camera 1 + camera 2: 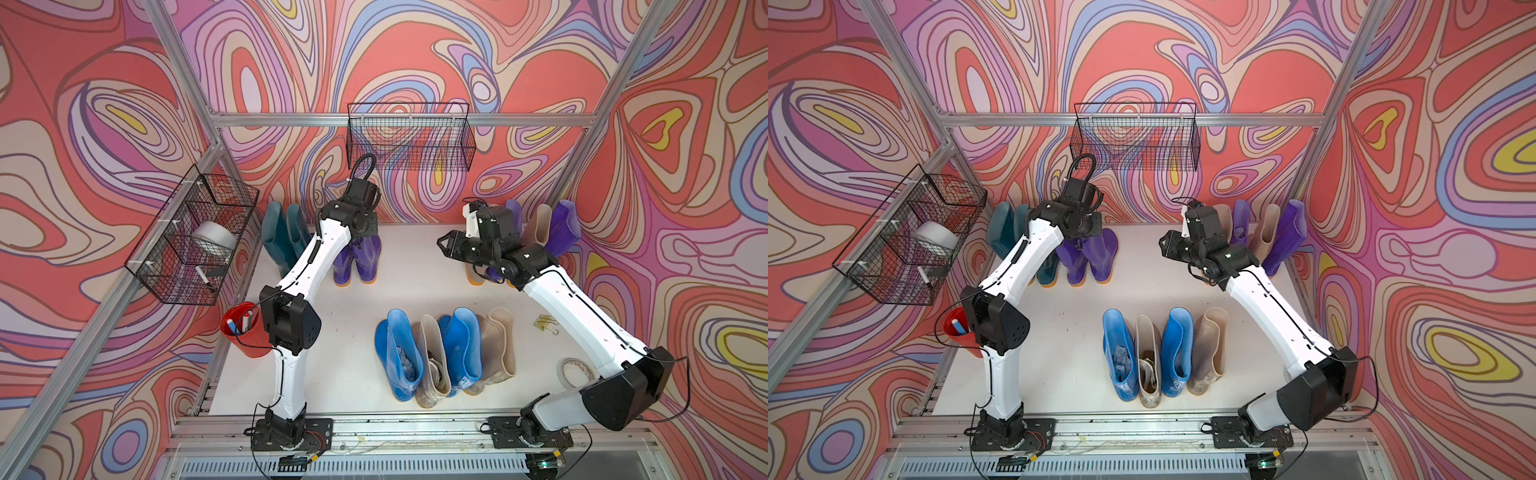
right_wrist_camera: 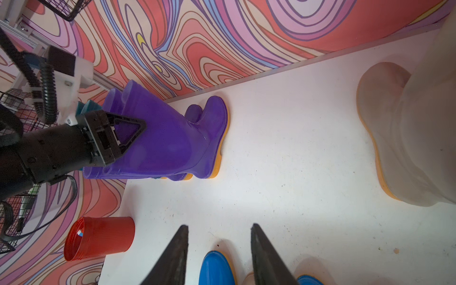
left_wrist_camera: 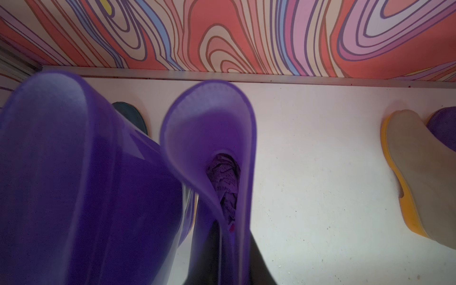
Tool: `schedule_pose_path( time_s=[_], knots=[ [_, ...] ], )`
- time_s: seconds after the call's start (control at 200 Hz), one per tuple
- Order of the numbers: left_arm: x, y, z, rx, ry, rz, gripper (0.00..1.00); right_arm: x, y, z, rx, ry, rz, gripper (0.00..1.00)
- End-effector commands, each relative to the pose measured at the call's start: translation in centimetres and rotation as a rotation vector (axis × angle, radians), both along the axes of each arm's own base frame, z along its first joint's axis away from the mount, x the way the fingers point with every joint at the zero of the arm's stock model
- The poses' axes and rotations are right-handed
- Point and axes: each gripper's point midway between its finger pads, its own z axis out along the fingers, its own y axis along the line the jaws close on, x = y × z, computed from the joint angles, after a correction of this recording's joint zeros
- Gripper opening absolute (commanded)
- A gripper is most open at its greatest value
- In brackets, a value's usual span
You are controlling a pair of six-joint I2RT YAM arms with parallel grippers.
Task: Match and arrange rain boots in pairs
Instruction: Pair a pair of rain boots at the center of the board.
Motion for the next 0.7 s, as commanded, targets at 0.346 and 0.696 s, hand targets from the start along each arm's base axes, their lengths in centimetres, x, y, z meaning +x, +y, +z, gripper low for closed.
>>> schedule_pose_path(
  time_s=[0.346, 0.696],
  knots=[
    [0.7, -1.0, 2.7, -0.061, -0.063, -0.042, 0.53, -0.1, -0.5, 0.9, -0.005, -0.027, -0.011, 0.43],
    [-0.1, -1.2, 5.7, -0.093, -0.122, -0.084, 0.59, 0.0, -0.7, 0.7, -0.009, -0.031, -0.014, 0.43]
  ],
)
